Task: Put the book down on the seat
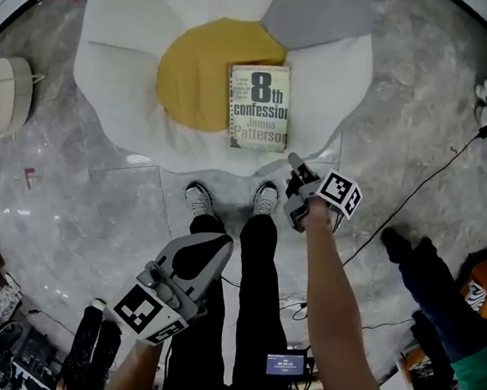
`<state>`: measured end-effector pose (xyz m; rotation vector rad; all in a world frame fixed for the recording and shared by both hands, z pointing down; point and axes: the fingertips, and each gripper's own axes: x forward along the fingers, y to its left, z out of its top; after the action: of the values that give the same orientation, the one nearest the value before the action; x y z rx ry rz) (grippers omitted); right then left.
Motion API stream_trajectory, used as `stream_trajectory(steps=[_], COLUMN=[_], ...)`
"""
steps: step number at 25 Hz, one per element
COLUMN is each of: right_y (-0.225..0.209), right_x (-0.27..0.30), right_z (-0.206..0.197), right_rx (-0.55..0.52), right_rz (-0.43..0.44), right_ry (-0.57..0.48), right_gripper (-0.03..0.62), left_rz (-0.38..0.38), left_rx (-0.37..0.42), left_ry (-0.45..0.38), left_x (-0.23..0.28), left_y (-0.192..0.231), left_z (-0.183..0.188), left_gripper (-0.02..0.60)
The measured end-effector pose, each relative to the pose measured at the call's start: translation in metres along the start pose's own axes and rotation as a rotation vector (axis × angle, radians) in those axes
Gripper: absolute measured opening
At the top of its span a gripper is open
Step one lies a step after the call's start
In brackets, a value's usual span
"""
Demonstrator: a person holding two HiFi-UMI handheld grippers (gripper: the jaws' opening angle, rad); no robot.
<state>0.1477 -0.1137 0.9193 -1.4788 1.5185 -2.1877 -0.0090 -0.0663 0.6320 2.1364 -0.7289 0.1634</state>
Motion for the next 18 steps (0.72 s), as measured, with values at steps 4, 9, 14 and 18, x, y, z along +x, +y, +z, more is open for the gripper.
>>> stream_trajectory(steps=[4, 9, 14, 18], right_y=[0.022, 0.055, 0.088, 0.126], right_x=[-0.017, -0.04, -0.069, -0.095], right_z=[0.0, -0.002, -0.009, -0.019], right_rx=[0.001, 0.018, 0.022, -0.033], right_rz=[0.027, 0.085, 0.124, 0.159], right_ry=[-0.009, -0.027, -0.042, -0.032], right_gripper=[0.019, 0.015, 0.015, 0.015], left_rz=[0.007, 0.019, 0.029, 0.034], left_rx=[0.015, 0.033, 0.048, 0.059], left_ry=[-0.018, -0.042, -0.043, -0.054], left_x=[-0.007, -0.017, -0.025, -0.032], left_y=[-0.014, -0.028, -0.045, -0.056], left_z=[0.017, 0.036, 0.055, 0.07], left_gripper=[0.012, 0.014, 0.012, 0.012])
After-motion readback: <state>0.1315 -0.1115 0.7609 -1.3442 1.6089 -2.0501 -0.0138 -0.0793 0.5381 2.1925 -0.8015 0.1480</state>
